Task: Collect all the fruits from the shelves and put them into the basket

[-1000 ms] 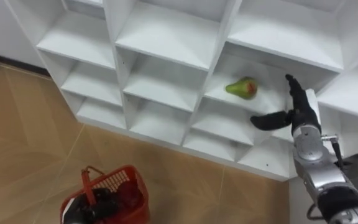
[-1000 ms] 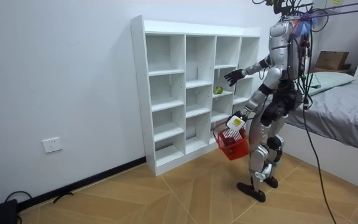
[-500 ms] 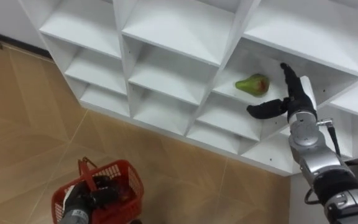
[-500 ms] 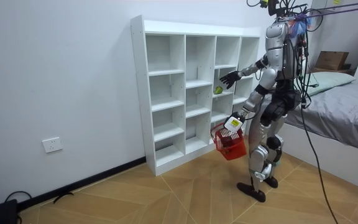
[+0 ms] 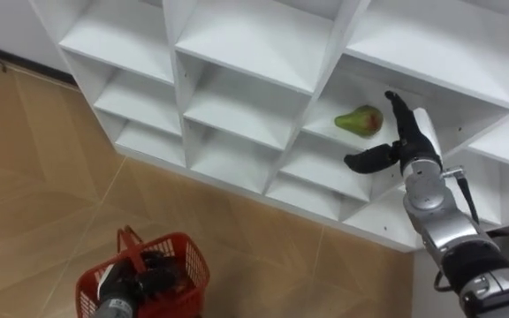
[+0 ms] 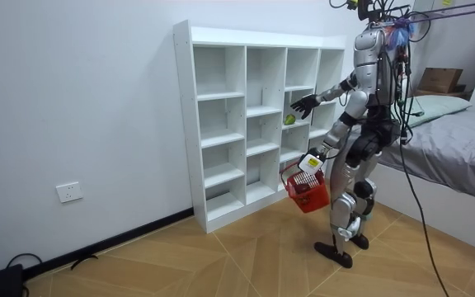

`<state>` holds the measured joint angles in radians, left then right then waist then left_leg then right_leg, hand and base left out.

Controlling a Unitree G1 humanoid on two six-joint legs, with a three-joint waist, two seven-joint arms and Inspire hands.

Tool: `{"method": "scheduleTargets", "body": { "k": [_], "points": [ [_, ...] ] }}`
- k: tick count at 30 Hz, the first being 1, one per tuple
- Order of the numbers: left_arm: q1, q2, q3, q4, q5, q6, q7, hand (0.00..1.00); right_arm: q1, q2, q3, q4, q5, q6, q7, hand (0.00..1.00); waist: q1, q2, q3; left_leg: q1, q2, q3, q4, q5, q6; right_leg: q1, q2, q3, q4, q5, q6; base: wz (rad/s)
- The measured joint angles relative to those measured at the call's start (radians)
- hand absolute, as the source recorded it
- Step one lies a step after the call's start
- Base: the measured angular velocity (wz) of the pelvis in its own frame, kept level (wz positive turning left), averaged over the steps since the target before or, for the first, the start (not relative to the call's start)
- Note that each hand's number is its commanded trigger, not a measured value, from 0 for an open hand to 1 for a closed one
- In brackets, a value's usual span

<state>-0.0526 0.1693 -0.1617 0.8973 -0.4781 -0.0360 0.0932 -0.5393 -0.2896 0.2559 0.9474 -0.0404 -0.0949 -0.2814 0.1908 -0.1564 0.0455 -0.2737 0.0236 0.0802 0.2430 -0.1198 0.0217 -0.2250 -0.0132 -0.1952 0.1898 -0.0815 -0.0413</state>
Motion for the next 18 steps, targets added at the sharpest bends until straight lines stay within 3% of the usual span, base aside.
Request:
{"method": "scheduleTargets", "body": {
  "k": [18],
  "points": [
    [-0.011, -0.008, 0.001, 0.03, -0.001, -0.008, -0.019, 1.0, -0.034, -0.002, -0.013, 0.025, -0.009, 0.0, -0.022, 0.0, 0.009, 0.003, 0.0018, -0.048, -0.001, -0.01, 0.034, 0.0, 0.003, -0.041, -0.008, -0.001, 0.03, -0.001, 0.0, 0.02]
  ]
}}
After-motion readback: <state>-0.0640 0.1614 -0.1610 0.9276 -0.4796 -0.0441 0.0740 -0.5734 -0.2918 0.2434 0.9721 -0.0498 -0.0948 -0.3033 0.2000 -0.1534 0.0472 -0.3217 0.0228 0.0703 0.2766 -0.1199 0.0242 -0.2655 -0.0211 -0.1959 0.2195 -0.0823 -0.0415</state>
